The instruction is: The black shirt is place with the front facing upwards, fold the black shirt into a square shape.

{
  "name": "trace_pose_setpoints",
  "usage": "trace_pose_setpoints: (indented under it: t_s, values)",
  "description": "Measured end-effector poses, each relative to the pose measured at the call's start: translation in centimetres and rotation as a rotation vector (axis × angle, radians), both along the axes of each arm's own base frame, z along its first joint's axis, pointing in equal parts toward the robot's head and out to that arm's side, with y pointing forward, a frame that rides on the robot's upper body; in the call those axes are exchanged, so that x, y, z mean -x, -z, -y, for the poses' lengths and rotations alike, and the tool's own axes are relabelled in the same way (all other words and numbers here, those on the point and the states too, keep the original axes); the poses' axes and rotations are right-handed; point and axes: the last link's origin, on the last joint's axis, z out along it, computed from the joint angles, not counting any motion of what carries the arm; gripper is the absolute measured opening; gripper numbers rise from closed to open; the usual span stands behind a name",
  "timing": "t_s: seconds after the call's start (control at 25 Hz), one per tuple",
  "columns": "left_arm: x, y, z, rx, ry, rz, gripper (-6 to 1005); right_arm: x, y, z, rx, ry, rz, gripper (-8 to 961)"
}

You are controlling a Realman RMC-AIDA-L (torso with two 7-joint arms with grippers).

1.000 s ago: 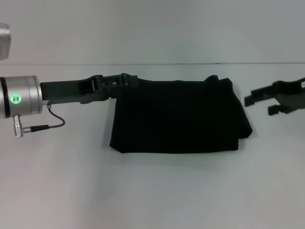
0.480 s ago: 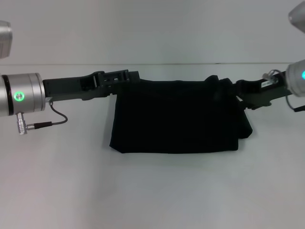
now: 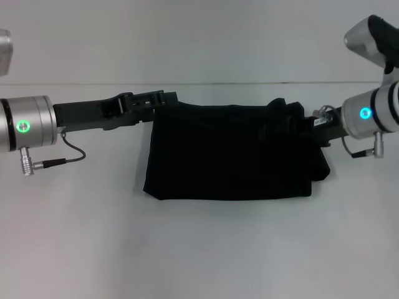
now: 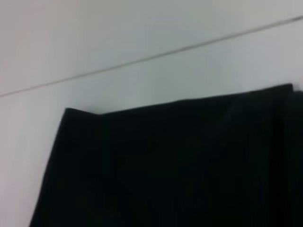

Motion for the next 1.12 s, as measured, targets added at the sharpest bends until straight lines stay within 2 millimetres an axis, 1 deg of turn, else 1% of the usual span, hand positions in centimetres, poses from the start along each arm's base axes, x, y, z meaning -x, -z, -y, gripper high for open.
trace_pose_setpoints:
  t_s: [0.08,0.28,0.52,0.68,0.92,1.12]
  values:
    - [0.0,0.0,-0.1,-0.003,0.0,-0.002,951,0.0,0.1,0.0,0.002,0.004,0.006,927]
    - [-0.1,0.0,-0.3,-0.012,-0.001,-0.005,951,-0.2,-0.2,-0.1,-0.007,0.008,0.006,926]
    - [-0.2,0.1,-0.4,-0.023,0.002,-0.011,951,0.5,0.8,-0.1,-0.011,-0.021,0.004,925]
    - [-0.3,0.1,-0.5,-0.025,0.004,-0.008,951,0.7,0.8,-0.2,-0.014,-0.015,-0.005,924]
    - [-0.3,0.0,-0.5,-0.029,0.004,0.0,951,0.0,0.2,-0.1,-0.032,0.01,-0.026,736]
    - [-0.4,0.0,-0.6,-0.033,0.005,0.001,951,-0.1,0.1,-0.1,-0.033,0.006,-0.02,618]
